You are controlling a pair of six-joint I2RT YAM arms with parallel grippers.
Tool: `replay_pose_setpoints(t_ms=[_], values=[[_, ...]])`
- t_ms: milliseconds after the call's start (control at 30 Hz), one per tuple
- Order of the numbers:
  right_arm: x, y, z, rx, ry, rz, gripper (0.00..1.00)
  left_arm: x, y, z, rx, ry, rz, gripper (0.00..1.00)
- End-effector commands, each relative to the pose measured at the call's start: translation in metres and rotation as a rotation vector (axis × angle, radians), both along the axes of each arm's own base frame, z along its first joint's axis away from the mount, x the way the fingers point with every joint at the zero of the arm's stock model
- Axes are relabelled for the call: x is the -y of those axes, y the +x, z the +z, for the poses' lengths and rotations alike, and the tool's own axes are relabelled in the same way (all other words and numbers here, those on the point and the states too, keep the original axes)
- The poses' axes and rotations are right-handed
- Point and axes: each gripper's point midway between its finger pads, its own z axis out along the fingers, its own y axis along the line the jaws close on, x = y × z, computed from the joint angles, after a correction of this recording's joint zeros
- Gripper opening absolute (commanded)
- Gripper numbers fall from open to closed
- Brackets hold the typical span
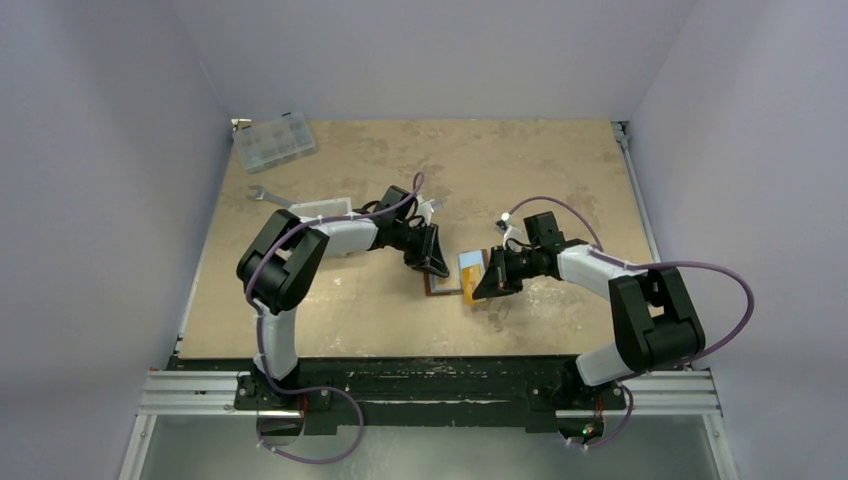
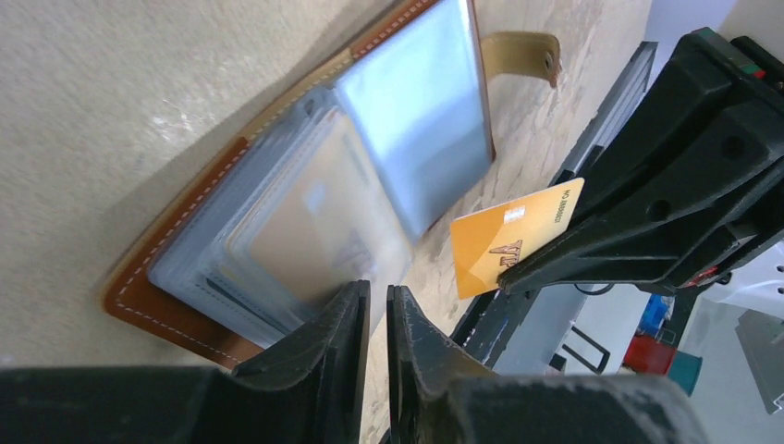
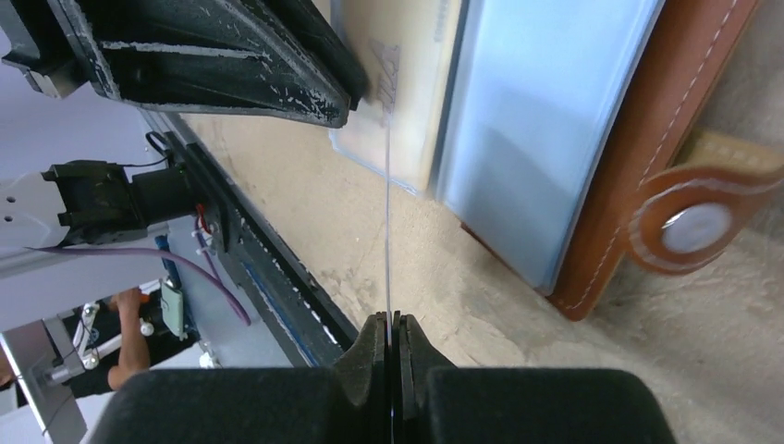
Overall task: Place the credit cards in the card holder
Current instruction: Insert the credit card into the card holder.
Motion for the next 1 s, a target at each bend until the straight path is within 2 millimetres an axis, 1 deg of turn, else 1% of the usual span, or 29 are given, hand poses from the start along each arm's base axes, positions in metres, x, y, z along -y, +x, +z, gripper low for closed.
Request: replay_pose_setpoints(t_ms=[0,100,200,467,567,967], values=[[-0.007,0.009,0.002,0.034,0.063,0.038,0.00,-0.015,0.010,-0.015,0.016,0.087,-0.009,0.17],[-0.007,0.013,-0.001,0.017,0.059,0.043,0.00,-0.018,0.010,-0.021,0.002,0.104,-0.006,0.17],[-0.004,0.013,-0.005,-0.012,0.050,0.044,0.00,-0.023,0.009,-0.028,-0.005,0.130,-0.001,0.17],[-0.009,0.015,0.000,-0.019,0.103,0.061,0.00,-0.034,0.006,-0.045,-0.024,0.191,-0.011,0.16],[-0.010,0.016,-0.003,-0.026,0.103,0.059,0.00,-0.037,0.005,-0.050,-0.030,0.207,-0.013,0.16],[-0.010,0.020,-0.020,-0.078,0.079,0.056,0.00,-0.044,0.003,-0.057,-0.027,0.249,-0.013,0.14]])
